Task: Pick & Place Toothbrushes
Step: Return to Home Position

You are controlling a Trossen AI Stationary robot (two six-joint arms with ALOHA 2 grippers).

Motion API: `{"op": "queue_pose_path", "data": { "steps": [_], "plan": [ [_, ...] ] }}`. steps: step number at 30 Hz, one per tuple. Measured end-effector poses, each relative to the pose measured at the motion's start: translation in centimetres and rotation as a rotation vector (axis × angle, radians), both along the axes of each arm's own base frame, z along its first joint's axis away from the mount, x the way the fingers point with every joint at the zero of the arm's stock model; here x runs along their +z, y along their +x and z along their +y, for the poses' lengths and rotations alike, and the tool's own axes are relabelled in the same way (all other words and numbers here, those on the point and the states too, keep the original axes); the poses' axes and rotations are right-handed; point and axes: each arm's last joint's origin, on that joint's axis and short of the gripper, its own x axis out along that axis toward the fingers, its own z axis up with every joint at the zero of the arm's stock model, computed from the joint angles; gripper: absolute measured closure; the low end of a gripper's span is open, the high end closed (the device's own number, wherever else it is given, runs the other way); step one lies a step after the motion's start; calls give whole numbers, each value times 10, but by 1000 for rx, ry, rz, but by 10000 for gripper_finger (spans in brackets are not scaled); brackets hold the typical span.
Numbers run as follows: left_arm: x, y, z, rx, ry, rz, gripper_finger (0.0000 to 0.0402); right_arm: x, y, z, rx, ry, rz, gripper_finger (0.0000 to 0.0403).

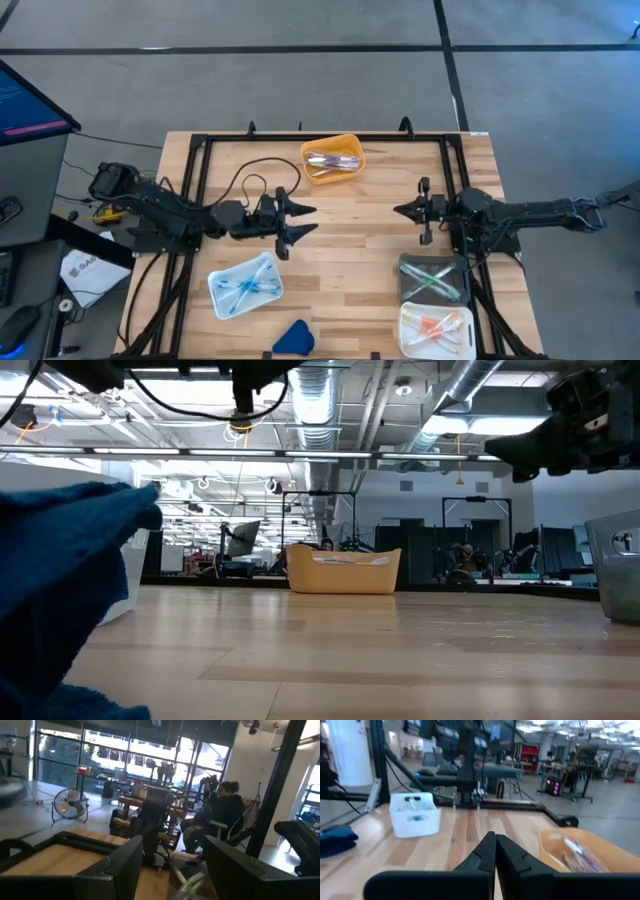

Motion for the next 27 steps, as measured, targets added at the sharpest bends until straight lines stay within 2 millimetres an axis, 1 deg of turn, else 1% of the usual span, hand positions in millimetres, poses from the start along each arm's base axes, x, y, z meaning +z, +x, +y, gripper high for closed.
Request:
{"op": "queue_pose_path", "data": {
  "steps": [6, 9, 12, 16, 21, 27],
  "plan": [
    [-10, 6, 1, 8, 0, 31, 198, 0, -11, -3, -11, -3, -8, 403],
    [-11, 7, 3, 19, 15, 37, 198, 1, -17, -4, -35, -4, -24, 403],
    [-11, 7, 3, 15, -13, 32, 198, 4, -22, -6, -53, -8, -70, 403],
    [-1, 1, 4, -23, -73, -11, 198, 5, -25, -9, -92, -13, -81, 403],
    [17, -14, 6, -155, 1, -60, 198, 3, -24, -11, -114, -9, -38, 403],
    [34, -40, 15, -176, 54, 27, 198, 2, -24, -11, -110, -5, -27, 403]
  ]
}}
